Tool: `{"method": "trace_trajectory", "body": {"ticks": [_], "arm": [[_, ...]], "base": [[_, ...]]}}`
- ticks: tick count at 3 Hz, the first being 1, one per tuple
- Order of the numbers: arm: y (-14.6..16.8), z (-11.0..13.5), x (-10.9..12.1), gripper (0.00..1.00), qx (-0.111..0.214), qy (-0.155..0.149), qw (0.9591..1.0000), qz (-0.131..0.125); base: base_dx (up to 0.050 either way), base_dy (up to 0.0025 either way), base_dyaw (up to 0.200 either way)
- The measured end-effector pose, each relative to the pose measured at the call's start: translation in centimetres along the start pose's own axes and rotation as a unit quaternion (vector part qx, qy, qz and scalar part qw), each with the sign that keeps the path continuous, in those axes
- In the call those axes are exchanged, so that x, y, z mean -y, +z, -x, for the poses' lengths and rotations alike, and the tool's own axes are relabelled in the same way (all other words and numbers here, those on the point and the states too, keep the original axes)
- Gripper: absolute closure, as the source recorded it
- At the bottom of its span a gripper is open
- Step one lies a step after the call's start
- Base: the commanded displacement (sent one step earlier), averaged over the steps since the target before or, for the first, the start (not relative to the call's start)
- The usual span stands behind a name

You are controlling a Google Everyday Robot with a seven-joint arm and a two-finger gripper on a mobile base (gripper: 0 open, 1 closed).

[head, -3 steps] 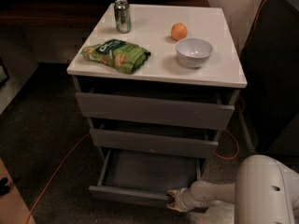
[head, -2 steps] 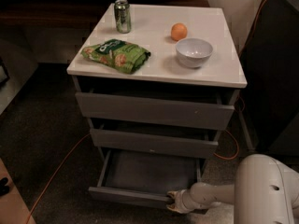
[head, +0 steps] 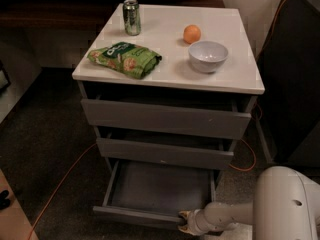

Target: Place green can into bottom drawer

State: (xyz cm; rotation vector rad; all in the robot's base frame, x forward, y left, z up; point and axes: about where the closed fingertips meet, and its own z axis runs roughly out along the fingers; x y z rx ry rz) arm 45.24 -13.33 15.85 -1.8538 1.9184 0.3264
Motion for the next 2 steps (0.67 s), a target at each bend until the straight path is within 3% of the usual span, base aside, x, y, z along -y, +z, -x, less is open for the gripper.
{"method": "trace_trajectory", "body": {"ticks": [2], "arm": [[-0.37,0.25,0.06,0.59,0.000,0.000,1.0000,0.000]], "base": [[0.000,0.00000,0.000]]}}
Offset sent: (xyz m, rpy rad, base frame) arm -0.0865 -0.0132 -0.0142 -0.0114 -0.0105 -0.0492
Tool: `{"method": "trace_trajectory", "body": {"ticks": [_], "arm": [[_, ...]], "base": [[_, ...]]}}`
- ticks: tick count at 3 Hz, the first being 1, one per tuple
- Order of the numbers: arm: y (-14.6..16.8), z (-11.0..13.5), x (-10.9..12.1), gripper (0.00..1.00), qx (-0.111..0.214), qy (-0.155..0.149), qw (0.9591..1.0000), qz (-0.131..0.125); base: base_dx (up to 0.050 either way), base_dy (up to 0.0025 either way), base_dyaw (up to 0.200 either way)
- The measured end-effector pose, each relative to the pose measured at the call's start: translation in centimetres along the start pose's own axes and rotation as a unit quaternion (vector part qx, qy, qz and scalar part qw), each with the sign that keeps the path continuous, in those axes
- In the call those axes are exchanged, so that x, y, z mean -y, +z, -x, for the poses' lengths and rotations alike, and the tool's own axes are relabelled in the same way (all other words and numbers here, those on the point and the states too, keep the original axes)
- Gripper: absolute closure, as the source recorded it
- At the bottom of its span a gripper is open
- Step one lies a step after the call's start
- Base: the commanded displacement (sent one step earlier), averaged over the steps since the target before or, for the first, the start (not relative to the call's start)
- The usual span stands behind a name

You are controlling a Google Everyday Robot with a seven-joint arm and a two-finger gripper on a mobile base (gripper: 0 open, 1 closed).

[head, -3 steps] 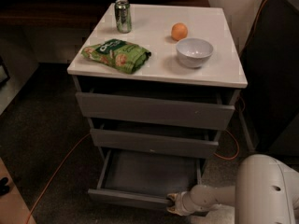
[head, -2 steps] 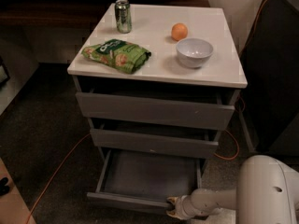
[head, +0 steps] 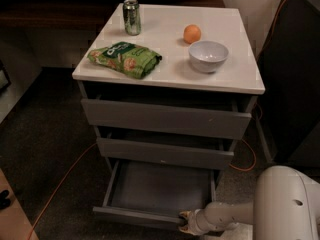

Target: Place green can into bottom drawer

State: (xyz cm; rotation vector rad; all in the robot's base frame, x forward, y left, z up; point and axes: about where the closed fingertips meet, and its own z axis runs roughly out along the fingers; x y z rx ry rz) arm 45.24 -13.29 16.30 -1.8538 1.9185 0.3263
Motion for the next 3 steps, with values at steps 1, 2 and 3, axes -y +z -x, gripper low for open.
{"method": "trace_trajectory", "body": {"ticks": [1,2,3], "arm": [[0.0,-0.1,-0.8,0.36,0.000,0.001,1.0000,-0.001],[0.0,0.0,-0.8,0.13,0.000,0.001,1.0000,-0.001],[-0.4,0.5,-3.2,0.00,0.007,-0.005,0.9999,-0.008]], "base": [[0.000,0.00000,0.000],[0.000,0.00000,0.000],[0.000,0.00000,0.000]]}}
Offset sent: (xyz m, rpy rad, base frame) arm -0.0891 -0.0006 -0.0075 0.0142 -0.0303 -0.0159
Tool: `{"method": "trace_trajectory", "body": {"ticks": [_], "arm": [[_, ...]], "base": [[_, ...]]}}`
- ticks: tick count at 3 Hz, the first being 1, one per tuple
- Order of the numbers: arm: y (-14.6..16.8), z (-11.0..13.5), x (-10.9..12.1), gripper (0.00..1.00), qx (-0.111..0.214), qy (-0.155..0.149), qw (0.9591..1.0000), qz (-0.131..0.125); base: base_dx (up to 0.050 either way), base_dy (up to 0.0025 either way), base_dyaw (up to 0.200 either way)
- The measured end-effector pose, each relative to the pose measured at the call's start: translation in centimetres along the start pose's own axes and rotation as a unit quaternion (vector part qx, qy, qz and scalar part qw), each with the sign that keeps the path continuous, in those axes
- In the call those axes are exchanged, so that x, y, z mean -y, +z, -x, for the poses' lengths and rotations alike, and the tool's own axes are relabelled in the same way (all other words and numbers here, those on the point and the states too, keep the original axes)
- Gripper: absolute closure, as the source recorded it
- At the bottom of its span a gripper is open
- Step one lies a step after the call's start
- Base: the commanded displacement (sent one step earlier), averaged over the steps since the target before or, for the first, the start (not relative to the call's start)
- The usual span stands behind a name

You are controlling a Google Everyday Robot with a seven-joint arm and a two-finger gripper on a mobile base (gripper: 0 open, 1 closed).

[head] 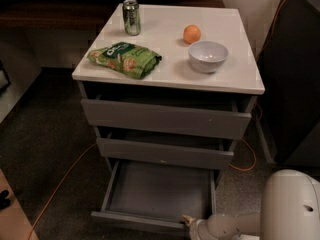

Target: Place green can into bottom drawer

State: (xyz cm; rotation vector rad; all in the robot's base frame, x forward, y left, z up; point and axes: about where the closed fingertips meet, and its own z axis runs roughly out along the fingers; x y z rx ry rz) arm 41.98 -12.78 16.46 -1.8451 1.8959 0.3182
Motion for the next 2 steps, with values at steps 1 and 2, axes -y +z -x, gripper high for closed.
{"method": "trace_trajectory", "body": {"ticks": [1,2], "arm": [[-1.61,2.52,-2.44,0.00,0.022,-0.028,0.9992,-0.021],[-1.70,2.65,-2.51,0.00,0.021,-0.030,0.9992,-0.019]], "base": [[0.000,0.00000,0.000],[0.000,0.00000,0.000]]}}
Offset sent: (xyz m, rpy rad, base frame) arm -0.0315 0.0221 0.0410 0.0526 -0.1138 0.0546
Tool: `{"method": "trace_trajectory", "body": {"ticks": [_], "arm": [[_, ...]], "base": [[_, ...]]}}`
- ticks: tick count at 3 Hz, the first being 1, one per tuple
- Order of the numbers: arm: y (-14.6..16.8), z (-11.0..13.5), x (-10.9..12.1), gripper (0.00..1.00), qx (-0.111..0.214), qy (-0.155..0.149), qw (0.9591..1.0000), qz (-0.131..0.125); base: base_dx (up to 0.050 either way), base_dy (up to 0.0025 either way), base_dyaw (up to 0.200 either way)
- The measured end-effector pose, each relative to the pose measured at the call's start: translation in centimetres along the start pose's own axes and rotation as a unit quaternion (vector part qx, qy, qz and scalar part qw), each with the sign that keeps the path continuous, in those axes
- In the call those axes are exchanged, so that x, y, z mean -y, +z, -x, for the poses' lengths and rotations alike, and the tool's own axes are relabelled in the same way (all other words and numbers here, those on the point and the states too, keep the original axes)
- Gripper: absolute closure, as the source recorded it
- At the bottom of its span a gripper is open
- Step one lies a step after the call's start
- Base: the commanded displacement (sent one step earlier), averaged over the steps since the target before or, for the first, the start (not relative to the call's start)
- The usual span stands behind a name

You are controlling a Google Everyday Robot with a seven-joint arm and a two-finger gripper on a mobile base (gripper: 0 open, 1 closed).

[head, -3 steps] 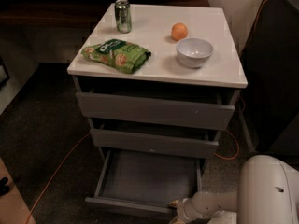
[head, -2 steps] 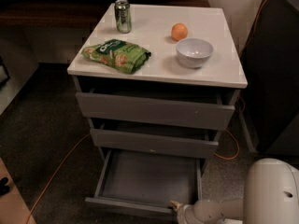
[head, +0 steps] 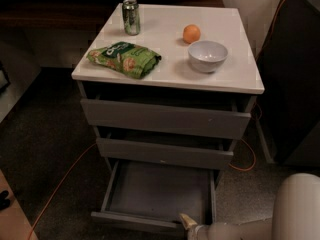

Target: Place green can into bottom drawer

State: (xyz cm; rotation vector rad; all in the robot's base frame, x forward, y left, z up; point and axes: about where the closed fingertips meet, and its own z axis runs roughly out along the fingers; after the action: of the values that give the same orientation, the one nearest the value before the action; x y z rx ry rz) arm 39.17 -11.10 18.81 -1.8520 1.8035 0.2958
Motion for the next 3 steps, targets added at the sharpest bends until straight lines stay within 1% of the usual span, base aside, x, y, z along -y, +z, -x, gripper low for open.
{"method": "trace_trajectory", "body": {"ticks": [1,2,3], "arm": [[-0.3,0.4,-0.2,0.00,-0.004,-0.006,1.0000,0.005],[-2.3,3.0,1.1,0.00,-0.014,-0.025,0.9996,0.004],[-7.7,10.5,3.0,0.00,-0.013,-0.074,0.9971,-0.016]], "base": [[0.000,0.00000,0.000],[0.000,0.00000,0.000],[0.000,0.00000,0.000]]}}
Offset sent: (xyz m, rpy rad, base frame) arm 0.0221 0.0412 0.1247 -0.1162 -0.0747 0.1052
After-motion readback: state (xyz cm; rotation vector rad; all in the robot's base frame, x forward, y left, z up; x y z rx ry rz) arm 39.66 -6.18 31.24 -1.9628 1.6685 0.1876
